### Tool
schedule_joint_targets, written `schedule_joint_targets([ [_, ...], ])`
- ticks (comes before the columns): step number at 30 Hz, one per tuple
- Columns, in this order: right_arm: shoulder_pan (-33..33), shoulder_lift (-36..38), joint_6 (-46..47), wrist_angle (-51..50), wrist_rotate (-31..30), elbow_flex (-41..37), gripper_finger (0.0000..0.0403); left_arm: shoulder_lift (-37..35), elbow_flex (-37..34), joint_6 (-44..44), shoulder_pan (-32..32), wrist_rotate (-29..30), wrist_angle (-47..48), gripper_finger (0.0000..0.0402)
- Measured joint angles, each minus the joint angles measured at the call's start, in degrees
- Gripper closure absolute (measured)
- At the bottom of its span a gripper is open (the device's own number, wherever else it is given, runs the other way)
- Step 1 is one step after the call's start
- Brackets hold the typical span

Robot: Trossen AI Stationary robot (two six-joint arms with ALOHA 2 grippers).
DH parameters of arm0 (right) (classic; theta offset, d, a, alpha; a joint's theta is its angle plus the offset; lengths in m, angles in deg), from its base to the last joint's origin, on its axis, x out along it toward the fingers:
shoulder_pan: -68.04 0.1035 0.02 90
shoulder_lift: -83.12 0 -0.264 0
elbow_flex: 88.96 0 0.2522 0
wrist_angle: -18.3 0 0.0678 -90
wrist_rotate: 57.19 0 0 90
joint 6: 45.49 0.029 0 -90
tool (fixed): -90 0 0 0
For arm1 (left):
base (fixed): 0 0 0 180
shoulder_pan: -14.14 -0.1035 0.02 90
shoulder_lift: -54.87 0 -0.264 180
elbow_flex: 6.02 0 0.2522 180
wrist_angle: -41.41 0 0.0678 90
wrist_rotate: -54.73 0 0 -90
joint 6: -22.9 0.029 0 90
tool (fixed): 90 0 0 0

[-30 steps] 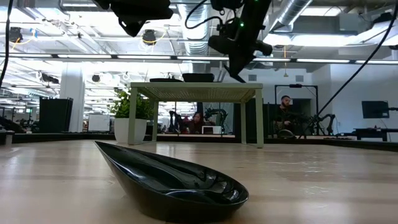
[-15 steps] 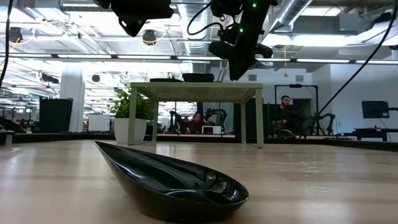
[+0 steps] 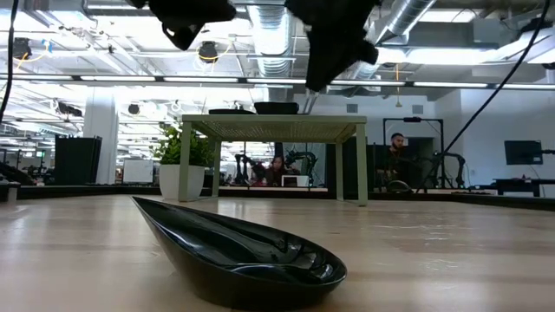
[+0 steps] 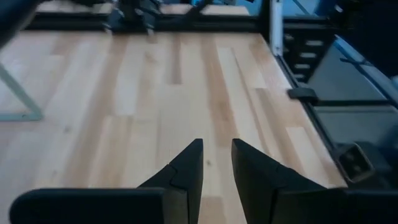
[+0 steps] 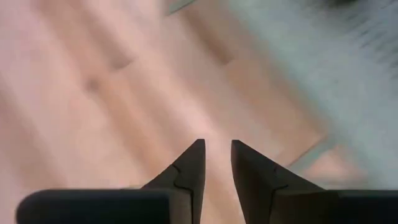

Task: Pick & Place Mini shaped plates
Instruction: Stack the drop-shaped plate on top of the other drop-shaped plates on the shelf

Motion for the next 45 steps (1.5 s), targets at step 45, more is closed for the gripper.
schedule_joint_targets([
  [45,23.78,-0.49,23.09,4.99,-3.27,-10.28,0.0331,30.45,-1.57,25.82,3.68,-25.22,-26.65,0.0274],
])
